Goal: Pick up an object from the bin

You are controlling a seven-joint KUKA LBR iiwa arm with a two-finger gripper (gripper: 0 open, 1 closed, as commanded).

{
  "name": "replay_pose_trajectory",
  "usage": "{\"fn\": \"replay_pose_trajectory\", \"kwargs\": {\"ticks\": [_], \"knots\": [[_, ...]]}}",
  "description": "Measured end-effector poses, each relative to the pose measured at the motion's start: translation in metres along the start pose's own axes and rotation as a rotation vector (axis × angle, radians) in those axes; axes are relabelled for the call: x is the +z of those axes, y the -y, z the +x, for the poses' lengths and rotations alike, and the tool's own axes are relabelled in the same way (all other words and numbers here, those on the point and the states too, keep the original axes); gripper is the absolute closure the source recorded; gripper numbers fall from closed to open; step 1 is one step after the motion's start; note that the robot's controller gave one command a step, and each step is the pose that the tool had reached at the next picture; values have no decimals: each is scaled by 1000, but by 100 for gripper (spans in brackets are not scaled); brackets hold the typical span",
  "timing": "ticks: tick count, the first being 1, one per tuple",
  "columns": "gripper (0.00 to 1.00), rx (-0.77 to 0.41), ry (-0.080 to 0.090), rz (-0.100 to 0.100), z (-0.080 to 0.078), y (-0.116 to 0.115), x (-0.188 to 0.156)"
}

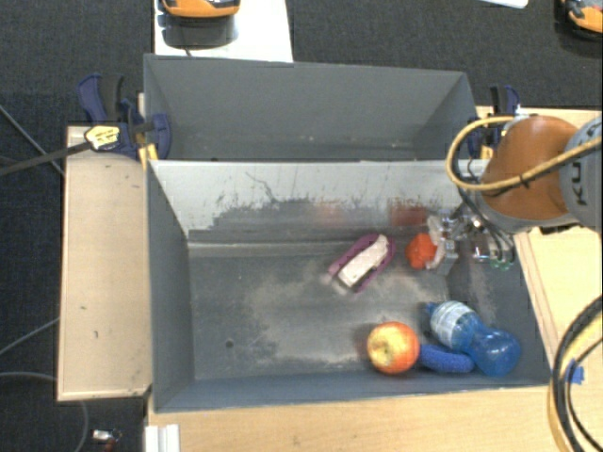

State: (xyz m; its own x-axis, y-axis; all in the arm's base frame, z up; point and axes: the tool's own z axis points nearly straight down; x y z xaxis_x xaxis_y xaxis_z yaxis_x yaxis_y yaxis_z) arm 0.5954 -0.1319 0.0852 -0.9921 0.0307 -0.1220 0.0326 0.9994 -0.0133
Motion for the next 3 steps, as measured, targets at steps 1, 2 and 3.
{"fn": "replay_pose_trajectory", "kwargs": {"ticks": [1,2,3], "knots": [[100,-315,13,1,-4,-1,0],[100,85,24,-1,9,2,0],[100,84,24,-1,9,2,0]]}}
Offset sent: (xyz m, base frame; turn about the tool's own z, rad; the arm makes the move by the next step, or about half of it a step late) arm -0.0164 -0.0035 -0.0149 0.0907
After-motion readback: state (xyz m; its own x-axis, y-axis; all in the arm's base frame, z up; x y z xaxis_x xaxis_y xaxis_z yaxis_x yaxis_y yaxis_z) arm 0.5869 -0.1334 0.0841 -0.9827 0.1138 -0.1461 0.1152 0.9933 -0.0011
